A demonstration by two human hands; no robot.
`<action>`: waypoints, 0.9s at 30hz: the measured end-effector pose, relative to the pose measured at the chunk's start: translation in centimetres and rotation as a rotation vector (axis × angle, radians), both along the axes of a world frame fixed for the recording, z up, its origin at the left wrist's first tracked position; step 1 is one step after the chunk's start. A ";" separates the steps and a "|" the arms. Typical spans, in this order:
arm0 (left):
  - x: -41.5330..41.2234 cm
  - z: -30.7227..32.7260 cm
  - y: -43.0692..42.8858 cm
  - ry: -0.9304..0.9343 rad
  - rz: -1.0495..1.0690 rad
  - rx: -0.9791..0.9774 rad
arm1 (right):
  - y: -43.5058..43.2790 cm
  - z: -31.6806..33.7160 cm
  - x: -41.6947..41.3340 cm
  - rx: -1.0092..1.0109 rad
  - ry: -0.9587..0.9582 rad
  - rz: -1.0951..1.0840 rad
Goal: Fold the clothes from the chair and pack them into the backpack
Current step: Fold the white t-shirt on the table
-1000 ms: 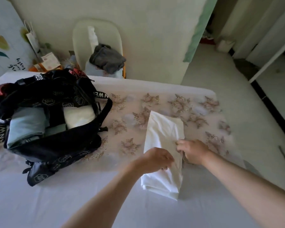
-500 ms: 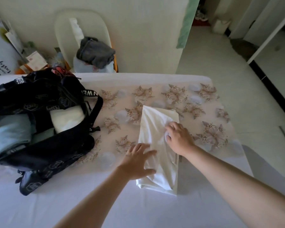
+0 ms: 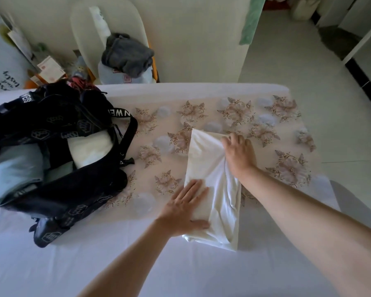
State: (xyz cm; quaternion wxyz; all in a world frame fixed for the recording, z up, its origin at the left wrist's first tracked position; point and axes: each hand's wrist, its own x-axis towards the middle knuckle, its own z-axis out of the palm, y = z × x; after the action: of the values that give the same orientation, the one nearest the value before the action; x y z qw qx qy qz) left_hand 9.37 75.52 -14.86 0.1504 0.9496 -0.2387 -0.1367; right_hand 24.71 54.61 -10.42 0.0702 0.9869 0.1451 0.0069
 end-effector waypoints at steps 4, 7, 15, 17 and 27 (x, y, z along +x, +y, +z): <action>-1.2 0.8 0.5 -0.032 0.115 -0.184 | 2.2 0.2 -5.9 0.206 0.081 0.317; -3.3 1.2 1.3 -0.229 0.123 -0.269 | 2.9 -0.6 -10.9 0.260 0.275 0.312; -7.1 0.9 2.6 -0.259 0.127 -0.342 | 0.5 -1.3 -16.4 0.251 0.028 -0.112; -7.7 1.5 2.5 -0.261 0.208 -0.396 | 0.3 -1.3 -17.2 0.331 0.109 -0.202; -8.6 3.0 3.4 -0.123 0.125 -0.015 | -0.5 0.2 -18.3 0.560 0.351 -0.479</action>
State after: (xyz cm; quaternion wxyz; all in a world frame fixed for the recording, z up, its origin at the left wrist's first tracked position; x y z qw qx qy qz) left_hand 0.77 78.92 -11.87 0.1508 0.9681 -0.1887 -0.0665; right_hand 6.40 54.15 -10.21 -0.2273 0.9600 -0.0866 -0.1390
